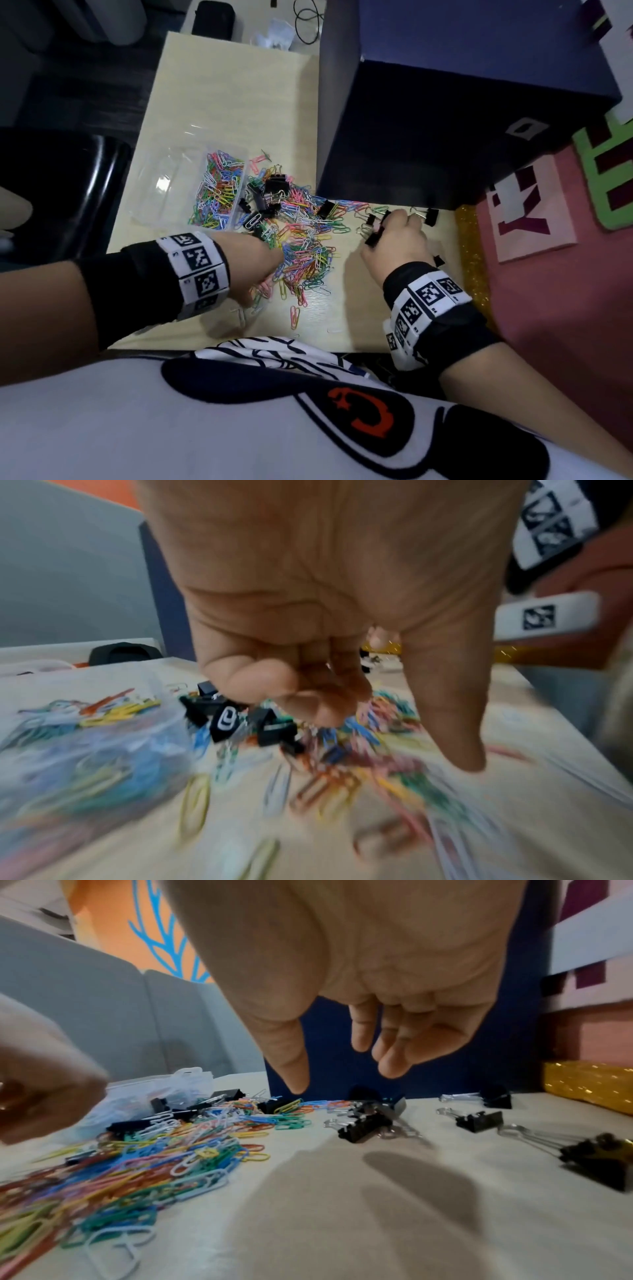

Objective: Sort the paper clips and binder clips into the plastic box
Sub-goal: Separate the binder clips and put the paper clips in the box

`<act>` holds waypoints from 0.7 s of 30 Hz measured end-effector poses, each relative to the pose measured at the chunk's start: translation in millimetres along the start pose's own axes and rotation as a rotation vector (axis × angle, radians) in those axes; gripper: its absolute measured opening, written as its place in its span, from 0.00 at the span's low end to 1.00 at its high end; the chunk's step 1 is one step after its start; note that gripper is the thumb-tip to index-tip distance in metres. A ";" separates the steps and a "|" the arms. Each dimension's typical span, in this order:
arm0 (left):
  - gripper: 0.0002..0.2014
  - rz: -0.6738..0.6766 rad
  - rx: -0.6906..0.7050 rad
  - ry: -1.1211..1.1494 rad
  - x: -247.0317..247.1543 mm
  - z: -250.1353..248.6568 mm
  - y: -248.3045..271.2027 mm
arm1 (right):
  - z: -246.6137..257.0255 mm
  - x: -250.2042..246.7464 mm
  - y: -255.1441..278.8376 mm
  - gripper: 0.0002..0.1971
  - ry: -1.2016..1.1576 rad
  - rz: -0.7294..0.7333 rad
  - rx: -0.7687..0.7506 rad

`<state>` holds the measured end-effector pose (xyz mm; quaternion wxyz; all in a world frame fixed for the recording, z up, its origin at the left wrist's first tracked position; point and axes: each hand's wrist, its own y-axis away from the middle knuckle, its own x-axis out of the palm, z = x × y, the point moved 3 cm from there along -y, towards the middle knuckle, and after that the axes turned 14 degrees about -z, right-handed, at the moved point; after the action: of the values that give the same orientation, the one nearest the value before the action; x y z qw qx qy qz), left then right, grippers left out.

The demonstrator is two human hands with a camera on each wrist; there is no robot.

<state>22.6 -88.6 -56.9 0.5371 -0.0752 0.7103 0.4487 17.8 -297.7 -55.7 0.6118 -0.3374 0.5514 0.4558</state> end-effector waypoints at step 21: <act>0.15 -0.101 -0.043 -0.048 31.7 5.9 -7.1 | 48.5 37.7 39.6 0.24 0.300 0.564 -0.415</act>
<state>17.8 -76.7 -87.3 0.5741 -0.1117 0.6827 0.4380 -2.1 -232.2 -81.2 0.2934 -0.3522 0.6020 0.6538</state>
